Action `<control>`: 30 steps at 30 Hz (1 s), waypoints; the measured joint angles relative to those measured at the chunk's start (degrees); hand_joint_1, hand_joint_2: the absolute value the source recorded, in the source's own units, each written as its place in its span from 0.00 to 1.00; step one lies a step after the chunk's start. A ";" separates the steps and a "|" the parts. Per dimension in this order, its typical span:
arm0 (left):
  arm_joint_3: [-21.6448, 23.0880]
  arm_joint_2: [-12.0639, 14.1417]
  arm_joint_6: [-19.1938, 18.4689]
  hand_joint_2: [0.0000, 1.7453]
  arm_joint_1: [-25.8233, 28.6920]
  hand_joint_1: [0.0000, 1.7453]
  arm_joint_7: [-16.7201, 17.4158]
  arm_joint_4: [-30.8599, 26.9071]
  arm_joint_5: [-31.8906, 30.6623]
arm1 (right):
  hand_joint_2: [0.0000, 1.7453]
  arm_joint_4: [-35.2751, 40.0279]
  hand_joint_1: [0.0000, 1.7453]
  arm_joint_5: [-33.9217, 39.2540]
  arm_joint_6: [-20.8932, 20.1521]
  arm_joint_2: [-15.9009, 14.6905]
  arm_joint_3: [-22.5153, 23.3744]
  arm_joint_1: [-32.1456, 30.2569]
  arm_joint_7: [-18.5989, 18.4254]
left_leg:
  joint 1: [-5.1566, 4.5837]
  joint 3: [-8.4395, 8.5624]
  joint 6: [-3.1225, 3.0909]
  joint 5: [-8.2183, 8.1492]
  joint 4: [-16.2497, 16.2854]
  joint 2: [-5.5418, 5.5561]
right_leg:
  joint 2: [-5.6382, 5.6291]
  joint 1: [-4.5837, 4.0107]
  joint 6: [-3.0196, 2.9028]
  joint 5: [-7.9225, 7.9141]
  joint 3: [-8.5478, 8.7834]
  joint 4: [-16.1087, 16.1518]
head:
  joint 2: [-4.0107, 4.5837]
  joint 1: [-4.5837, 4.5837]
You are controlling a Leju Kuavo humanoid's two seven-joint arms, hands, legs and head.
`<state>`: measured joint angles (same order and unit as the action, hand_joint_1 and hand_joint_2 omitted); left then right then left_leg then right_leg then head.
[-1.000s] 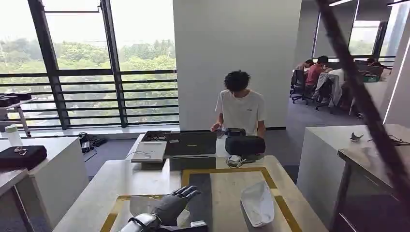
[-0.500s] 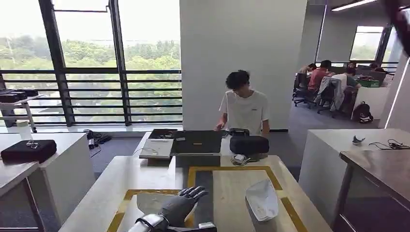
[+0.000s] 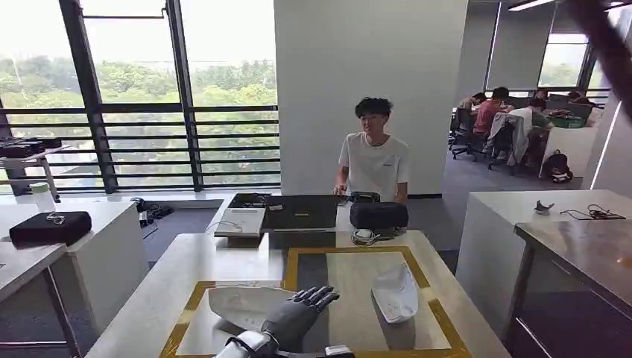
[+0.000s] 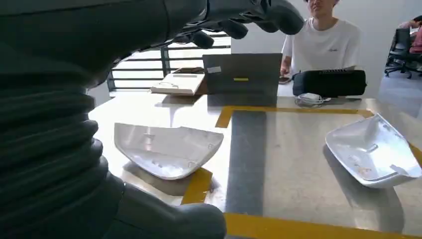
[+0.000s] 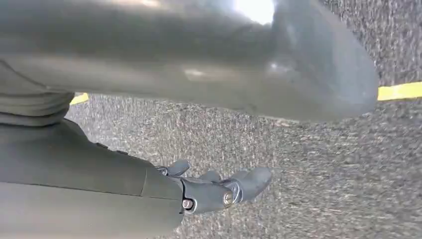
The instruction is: Take the parts from the cabinet and place them on the table.
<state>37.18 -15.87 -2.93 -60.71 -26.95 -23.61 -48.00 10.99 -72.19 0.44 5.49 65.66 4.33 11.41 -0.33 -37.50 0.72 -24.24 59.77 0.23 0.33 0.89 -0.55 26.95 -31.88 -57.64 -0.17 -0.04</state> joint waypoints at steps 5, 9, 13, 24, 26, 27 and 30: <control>0.09 0.00 -0.02 1.00 0.42 0.00 0.24 0.02 -0.46 | 0.00 0.00 0.00 0.00 0.00 -0.07 0.11 -0.02 -0.02 | 0.40 -4.39 0.99 -9.85 16.45 -0.06 | 0.01 0.01 -0.51 -2.36 -3.02 -0.02 | 0.00 -0.29; 0.11 -0.30 -0.04 1.00 0.37 0.00 0.24 -0.39 -0.50 | 0.00 0.00 0.00 0.00 0.00 -0.07 0.11 -0.01 0.02 | 0.40 6.79 0.23 -4.81 0.94 -0.05 | 0.02 0.01 0.15 -3.93 -4.90 -0.41 | 0.00 -0.31; 0.13 -0.50 -0.04 1.00 0.35 0.00 0.26 -0.63 -0.50 | 0.00 0.00 0.00 0.00 0.00 -0.07 0.13 -0.05 0.02 | -0.31 7.49 -0.92 -5.00 -1.20 0.04 | -0.01 0.05 1.72 -5.62 -5.37 -0.06 | 0.00 -0.18; 0.15 -1.74 -0.18 1.00 0.58 0.00 -0.02 -0.72 -0.61 | 0.00 0.00 0.00 -0.02 0.02 -0.33 0.13 0.00 0.02 | 0.16 0.46 -2.42 0.48 -0.53 -0.28 | -0.21 0.15 2.68 0.76 -1.24 -5.68 | 0.00 0.28; 0.17 -2.29 -0.18 1.00 0.61 0.00 -0.13 -1.07 -0.61 | 0.00 0.00 0.00 0.22 0.11 -0.39 0.13 0.24 0.02 | -0.01 -0.04 -1.61 1.30 -0.52 -0.29 | -0.33 -0.43 1.99 1.92 1.22 -1.19 | 0.00 0.24; 0.17 -2.49 -0.18 1.00 0.61 0.00 -0.22 -1.05 -0.61 | 0.00 0.00 0.00 0.26 0.20 -0.39 0.13 0.18 0.04 | 0.07 0.00 -1.28 1.67 -0.55 -0.29 | -0.39 -0.57 1.67 1.84 1.09 -0.73 | 0.00 0.26; 0.20 -2.86 -0.31 1.00 0.66 0.00 -0.50 -1.14 -0.61 | 0.00 0.00 0.00 0.26 0.33 -0.37 0.13 0.19 0.13 | 0.09 -0.47 -0.23 2.17 -0.74 -0.24 | -0.13 0.04 0.40 0.41 0.51 -0.07 | 0.00 0.28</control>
<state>37.38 -18.73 -3.23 -60.06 -27.45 -24.74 -48.61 10.99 -71.93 0.77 5.11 65.79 4.52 11.54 -0.24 -37.96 0.50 -22.07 59.03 -0.01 0.20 0.93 -0.15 27.37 -31.37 -57.70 -0.17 0.24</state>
